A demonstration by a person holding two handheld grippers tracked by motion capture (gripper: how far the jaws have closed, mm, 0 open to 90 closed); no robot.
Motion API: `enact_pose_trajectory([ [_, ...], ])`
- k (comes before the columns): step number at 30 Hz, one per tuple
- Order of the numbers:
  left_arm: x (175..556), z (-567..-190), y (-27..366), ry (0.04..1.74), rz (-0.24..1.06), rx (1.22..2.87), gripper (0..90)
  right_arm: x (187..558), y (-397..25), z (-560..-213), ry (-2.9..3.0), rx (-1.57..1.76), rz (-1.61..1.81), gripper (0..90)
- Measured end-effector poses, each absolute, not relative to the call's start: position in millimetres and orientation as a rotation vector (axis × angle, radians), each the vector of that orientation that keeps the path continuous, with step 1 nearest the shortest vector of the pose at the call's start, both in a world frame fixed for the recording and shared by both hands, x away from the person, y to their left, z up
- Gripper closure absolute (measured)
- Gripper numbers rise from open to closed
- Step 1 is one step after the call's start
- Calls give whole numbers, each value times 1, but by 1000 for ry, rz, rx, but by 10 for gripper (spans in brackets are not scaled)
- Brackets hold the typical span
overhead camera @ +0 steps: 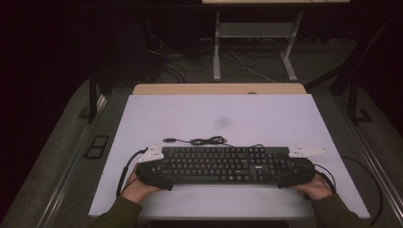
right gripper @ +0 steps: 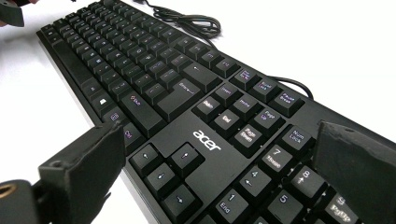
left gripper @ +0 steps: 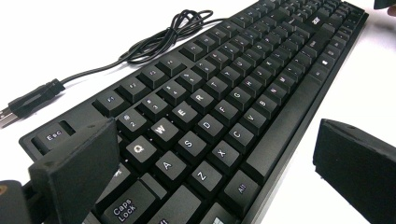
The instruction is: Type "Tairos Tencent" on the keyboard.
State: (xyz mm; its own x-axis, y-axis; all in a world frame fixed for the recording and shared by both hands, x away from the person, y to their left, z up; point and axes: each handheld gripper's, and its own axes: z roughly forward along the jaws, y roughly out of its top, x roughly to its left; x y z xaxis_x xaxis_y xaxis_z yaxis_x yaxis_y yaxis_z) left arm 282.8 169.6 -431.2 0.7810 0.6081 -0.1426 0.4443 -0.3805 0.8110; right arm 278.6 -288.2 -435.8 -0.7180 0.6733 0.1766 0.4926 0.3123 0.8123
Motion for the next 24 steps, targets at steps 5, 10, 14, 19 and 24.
enact_pose_trajectory([
  [5, 283, -431, 169, 786, 223, 2035, 0, 279, -288, -436, 2380, 1071, 1369, 25],
  [10, 283, -431, 170, 792, 221, 2027, 0, 280, -288, -436, 2379, 1070, 1378, 24],
  [14, 283, -430, 170, 791, 225, 2024, 0, 281, -288, -436, 2380, 1069, 1388, 25],
  [19, 284, -429, 170, 797, 222, 2018, 0, 282, -287, -435, 2378, 1066, 1402, 25],
  [24, 284, -429, 170, 794, 224, 2019, 0, 283, -283, -434, 2381, 1058, 1407, 25],
])
